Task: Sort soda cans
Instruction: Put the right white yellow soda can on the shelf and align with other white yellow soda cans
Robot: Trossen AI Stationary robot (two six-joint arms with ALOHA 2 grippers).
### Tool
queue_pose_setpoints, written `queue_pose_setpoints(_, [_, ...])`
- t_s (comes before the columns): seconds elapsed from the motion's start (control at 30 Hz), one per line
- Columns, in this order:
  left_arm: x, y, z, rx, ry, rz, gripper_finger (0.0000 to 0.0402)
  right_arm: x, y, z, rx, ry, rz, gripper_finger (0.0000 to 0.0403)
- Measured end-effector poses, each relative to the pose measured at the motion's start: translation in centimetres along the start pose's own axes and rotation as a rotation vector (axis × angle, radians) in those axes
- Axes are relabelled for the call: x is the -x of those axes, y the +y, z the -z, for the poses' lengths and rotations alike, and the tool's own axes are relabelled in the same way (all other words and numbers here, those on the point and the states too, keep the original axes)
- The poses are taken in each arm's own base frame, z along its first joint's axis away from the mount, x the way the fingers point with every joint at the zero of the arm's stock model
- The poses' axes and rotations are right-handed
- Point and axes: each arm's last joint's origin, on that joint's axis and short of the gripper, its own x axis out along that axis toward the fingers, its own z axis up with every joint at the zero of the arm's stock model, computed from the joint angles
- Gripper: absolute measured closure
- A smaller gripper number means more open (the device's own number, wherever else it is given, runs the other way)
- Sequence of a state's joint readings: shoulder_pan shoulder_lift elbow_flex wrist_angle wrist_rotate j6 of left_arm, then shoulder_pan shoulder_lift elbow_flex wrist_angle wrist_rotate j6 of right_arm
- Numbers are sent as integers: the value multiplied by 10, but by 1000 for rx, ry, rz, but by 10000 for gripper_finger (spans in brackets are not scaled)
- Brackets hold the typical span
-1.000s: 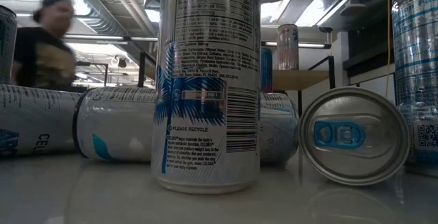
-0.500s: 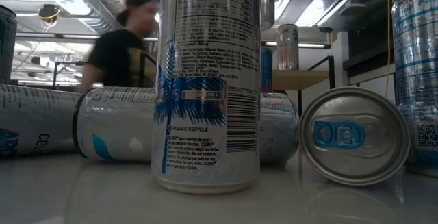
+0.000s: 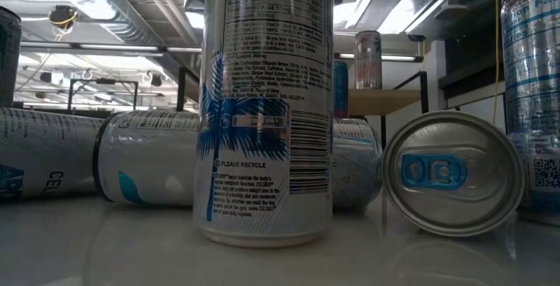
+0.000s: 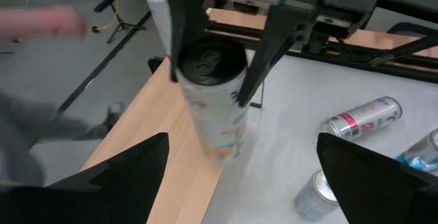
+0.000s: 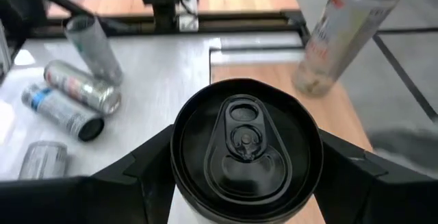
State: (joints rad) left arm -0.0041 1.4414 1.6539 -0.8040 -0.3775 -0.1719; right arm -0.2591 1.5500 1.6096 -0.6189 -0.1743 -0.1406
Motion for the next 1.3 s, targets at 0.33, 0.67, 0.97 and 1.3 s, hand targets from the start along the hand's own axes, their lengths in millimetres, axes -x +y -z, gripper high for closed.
queue_pose_setpoints(0.33, [-3, 8, -1, 15, 2, -25, 36, -36, -26, 11, -8, 23, -26, 141])
queue_pose_setpoints(0.67, [-4, 12, -1, 22, 6, -39, 36, -45, -28, 10, 17, 0, -20, 141])
queue_pose_setpoints(0.97, [-4, 12, -1, 22, 6, -39, 36, -45, -28, 11, 15, 5, -20, 141])
queue_pose_setpoints(1.3, [-4, 12, -1, 22, 6, -39, 36, -45, -29, 11, 11, 14, 17, 141])
